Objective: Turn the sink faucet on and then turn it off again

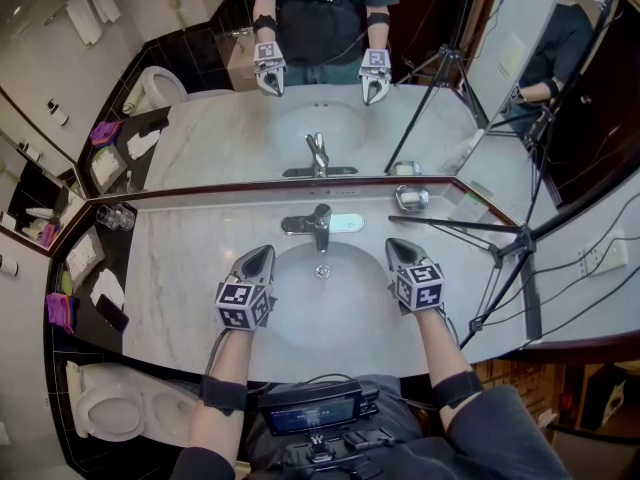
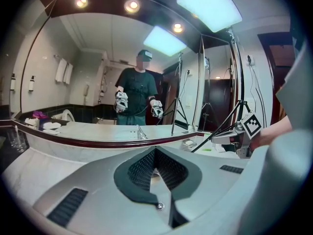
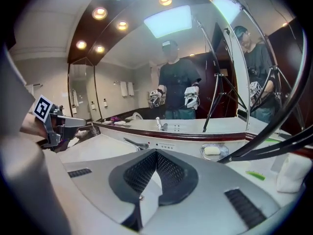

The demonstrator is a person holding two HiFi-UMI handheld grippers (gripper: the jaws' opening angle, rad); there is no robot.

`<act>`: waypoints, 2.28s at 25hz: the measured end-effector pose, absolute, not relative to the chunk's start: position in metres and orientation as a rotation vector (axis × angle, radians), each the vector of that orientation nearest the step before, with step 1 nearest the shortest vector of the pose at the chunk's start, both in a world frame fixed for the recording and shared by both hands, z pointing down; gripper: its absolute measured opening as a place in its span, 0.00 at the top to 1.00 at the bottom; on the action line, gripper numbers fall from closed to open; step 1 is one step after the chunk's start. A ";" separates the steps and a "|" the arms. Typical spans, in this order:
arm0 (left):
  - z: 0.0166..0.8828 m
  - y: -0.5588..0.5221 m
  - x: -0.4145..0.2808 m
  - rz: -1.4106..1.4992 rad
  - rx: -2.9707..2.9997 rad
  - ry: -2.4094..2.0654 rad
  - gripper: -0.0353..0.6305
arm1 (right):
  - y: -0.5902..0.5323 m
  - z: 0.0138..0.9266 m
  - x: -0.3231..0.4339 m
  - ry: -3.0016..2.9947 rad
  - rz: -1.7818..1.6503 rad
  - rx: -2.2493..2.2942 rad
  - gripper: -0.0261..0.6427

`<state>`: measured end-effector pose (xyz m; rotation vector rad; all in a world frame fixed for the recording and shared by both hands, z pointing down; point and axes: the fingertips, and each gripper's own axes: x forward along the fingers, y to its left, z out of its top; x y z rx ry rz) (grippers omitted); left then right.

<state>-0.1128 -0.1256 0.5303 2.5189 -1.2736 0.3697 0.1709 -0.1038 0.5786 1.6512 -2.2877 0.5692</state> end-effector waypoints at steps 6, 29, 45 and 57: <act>0.532 -0.128 -0.115 0.383 2.512 -1.282 0.96 | -0.125 0.577 0.157 -2.245 0.345 1.573 0.82; 0.553 -0.151 -0.139 0.420 2.437 -1.339 0.96 | -0.208 0.630 0.018 -2.063 -0.408 0.846 0.62; 0.570 -0.161 -0.152 0.442 2.397 -1.351 0.96 | -0.221 0.672 -0.015 -2.046 -0.395 0.680 0.70; 0.579 -0.162 -0.144 0.450 2.391 -1.327 0.96 | -0.219 0.673 -0.016 -1.978 -0.460 0.671 0.74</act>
